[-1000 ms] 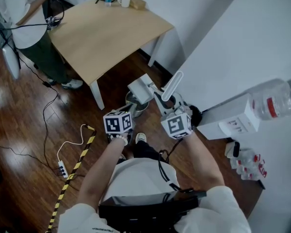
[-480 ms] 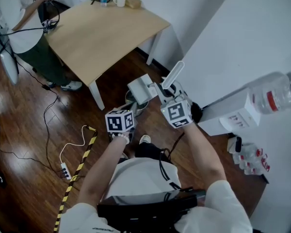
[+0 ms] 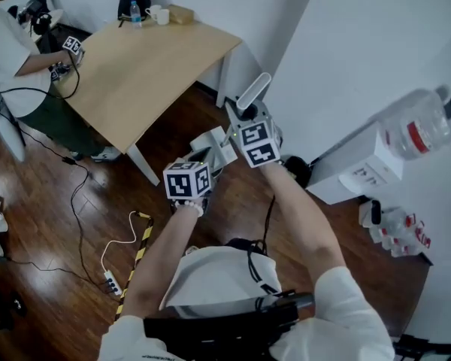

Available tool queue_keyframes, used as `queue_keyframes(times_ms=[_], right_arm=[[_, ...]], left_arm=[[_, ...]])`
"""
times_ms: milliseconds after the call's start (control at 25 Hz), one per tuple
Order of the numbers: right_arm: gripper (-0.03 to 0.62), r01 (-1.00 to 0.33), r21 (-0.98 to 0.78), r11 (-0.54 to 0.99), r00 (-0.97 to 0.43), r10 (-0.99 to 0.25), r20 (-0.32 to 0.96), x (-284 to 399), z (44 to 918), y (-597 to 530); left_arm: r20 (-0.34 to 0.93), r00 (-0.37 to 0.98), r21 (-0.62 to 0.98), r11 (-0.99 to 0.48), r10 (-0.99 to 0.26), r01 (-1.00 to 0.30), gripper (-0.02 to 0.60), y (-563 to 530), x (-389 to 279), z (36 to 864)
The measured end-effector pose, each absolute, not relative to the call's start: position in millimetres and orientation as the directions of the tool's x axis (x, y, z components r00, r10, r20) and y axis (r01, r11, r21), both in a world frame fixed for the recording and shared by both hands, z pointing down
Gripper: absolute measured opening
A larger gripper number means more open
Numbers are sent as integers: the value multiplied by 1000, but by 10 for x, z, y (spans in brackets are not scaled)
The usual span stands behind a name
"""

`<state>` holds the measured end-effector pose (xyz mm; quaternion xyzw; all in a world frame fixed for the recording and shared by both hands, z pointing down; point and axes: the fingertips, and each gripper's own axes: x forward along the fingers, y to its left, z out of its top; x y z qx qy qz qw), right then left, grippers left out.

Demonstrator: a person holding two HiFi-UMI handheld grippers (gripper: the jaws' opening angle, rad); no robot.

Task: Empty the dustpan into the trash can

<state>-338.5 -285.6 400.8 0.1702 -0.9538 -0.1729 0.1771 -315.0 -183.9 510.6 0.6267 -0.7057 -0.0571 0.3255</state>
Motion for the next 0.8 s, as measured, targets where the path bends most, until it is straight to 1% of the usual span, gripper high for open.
queue_keyframes(times_ms=[160,320,520,800], right_arm=[[98,-432,261,863,-836,-492,244,-3217,3472,-3383],[97,-524,185,831,-801,-555,223,-2835,3117,-3737],[97,-619,120,776,-736,-627,257,-2149,3155,-3946],[98,-712,76,698,-646,-695,316,-1125,3502,-4069]], left_arm=[[386,41,463,155,-921,-873,-2,-2011,-2861,5000],[394,88,474,121,-915,-872,-2,-2133,-2592,5076],[418,160,489,73,-894,-869,-2,-2260,-2258,5232],[469,249,513,33,-847,-858,-2,-2355,-1754,5569]])
